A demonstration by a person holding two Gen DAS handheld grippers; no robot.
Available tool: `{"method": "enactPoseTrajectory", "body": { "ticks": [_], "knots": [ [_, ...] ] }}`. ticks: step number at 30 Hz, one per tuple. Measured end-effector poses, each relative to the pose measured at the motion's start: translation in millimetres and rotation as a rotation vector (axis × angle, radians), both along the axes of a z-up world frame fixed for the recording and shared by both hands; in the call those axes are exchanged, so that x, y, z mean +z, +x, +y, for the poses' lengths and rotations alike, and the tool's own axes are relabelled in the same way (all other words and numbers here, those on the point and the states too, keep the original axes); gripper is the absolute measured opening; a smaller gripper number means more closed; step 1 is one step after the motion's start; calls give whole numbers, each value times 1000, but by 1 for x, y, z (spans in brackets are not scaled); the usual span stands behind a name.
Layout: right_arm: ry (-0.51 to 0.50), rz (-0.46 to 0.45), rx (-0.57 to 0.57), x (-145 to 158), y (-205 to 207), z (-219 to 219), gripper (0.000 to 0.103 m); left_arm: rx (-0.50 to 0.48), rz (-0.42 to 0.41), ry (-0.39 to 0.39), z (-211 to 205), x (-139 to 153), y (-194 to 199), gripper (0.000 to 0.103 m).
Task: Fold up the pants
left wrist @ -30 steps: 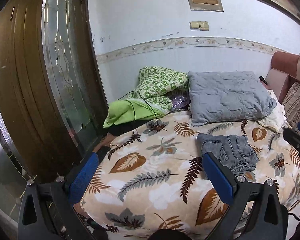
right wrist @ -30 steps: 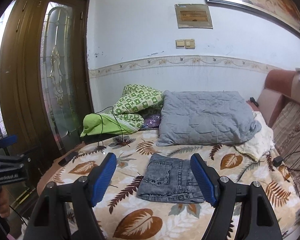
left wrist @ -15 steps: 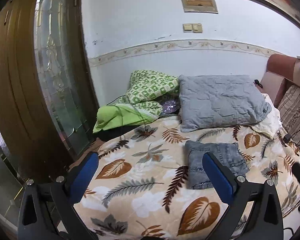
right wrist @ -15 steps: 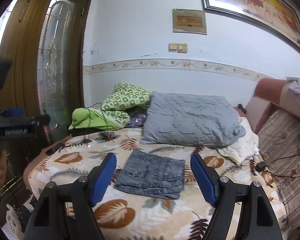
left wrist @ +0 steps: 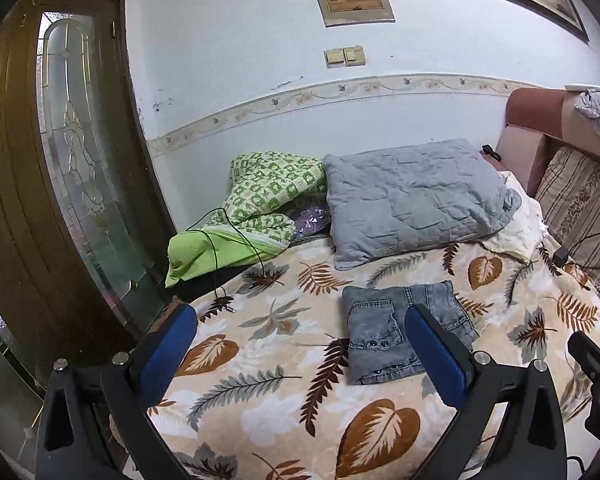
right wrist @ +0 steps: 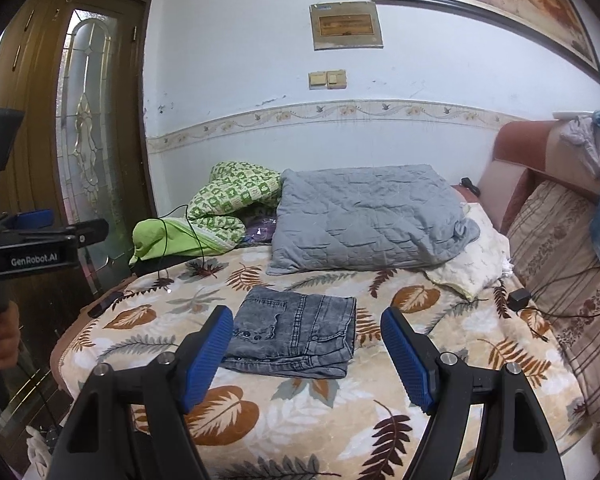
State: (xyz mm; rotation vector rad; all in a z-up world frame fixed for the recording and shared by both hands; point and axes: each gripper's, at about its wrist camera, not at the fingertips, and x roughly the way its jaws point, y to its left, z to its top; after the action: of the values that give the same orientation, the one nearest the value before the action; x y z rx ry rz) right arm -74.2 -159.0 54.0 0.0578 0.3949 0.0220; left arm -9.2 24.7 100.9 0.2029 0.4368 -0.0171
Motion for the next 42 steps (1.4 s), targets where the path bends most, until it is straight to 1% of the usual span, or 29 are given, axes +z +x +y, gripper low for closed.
{"method": "enactPoseTrajectory", "body": {
  "ticks": [5,9,18,24,31,42],
  "knots": [
    [-11,6,10,0,2,12,79,-1,14,-16,6,-7,2,103],
    [-4,11,2,-4,6,15,79,-5,41,-22,7,-19,11,103],
    [14,76,25,-19,31,24,79,-15,115,-35,10,-47,32,103],
    [5,112,64,-29,52,41,79,18,157,-46,22,-62,50,103],
    [-12,120,95,-30,66,60,79,50,175,-60,36,-71,62,103],
    [-59,90,104,-14,81,81,79,64,171,-98,55,-75,73,103]
  ]
}}
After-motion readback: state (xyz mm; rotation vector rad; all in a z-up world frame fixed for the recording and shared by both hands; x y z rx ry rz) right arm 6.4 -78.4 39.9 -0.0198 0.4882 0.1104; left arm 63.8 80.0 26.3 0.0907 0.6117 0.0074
